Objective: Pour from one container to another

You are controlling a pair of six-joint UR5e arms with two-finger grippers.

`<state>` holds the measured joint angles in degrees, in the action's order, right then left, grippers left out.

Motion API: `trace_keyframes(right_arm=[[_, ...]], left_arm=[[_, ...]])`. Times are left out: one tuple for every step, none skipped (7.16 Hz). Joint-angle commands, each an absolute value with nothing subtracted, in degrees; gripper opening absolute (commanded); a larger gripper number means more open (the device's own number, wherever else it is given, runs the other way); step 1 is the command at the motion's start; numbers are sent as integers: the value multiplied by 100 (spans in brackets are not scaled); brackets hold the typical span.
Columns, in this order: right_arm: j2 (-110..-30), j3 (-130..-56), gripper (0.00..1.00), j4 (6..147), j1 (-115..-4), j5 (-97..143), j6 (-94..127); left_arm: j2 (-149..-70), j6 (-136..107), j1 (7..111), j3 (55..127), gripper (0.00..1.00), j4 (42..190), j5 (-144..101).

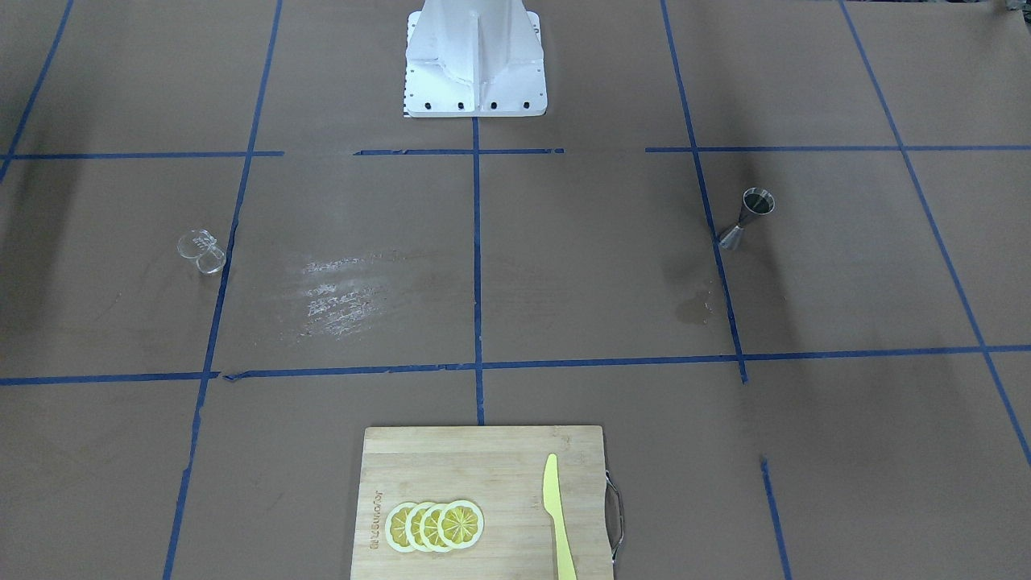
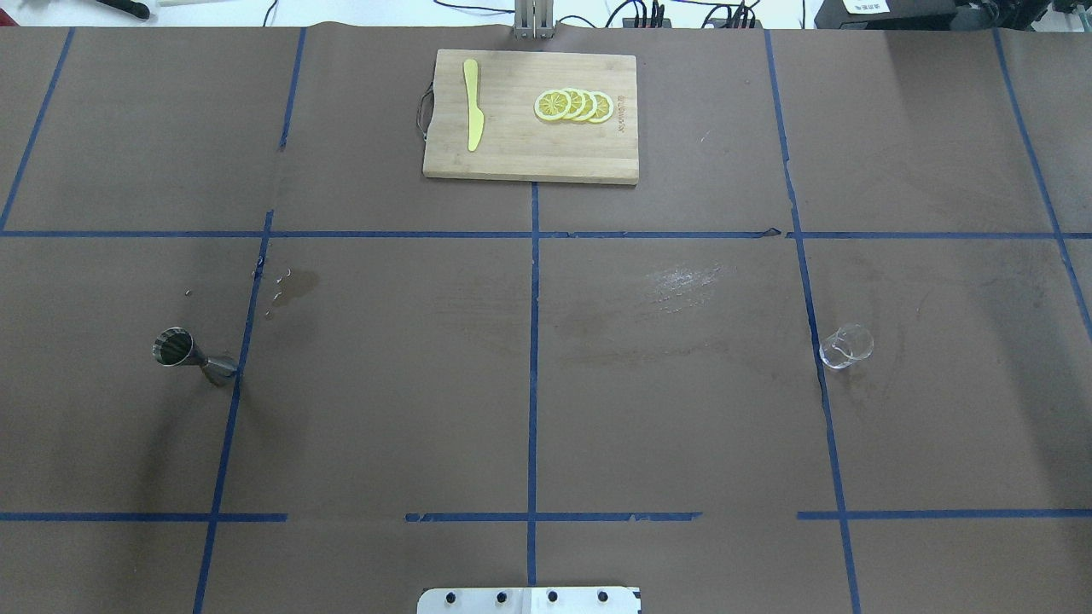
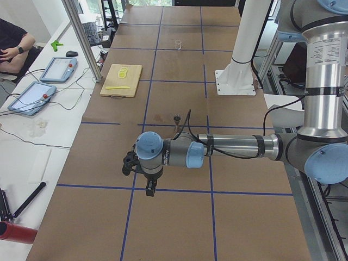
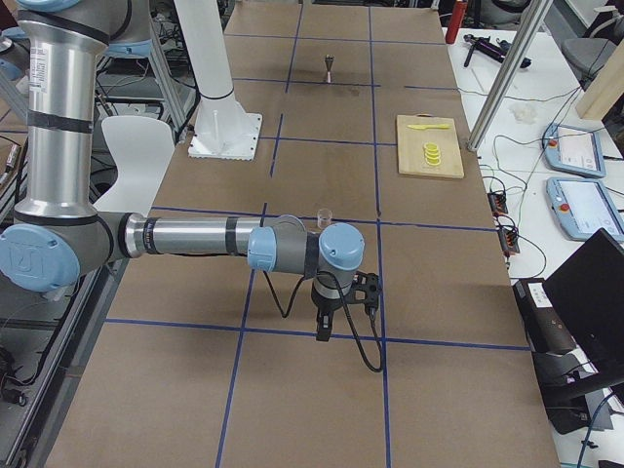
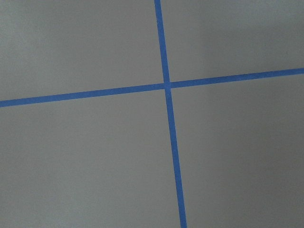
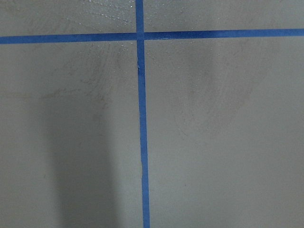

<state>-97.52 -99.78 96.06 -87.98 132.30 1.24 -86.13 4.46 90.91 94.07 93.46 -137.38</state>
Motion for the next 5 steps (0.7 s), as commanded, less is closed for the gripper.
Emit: trace_keyframes(right_arm=[[-9756, -9984, 100, 9606, -8798, 13236, 123], [-9756, -10010, 100, 9606, -8798, 13236, 123], [-9756, -10011, 100, 9606, -8798, 13245, 123], [-9756, -10011, 100, 9606, -8798, 13245, 123], [-9756, -10028, 100, 9606, -8798, 13254, 123]], left_arm=[[-8613, 439, 9088, 9404, 100, 9325, -13737], [-8613, 439, 9088, 9404, 100, 9325, -13737], [-8613, 439, 9088, 9404, 100, 9325, -13737], [-8613, 439, 9088, 9404, 100, 9316, -13729], [-8613, 439, 9088, 9396, 100, 9316, -13729]])
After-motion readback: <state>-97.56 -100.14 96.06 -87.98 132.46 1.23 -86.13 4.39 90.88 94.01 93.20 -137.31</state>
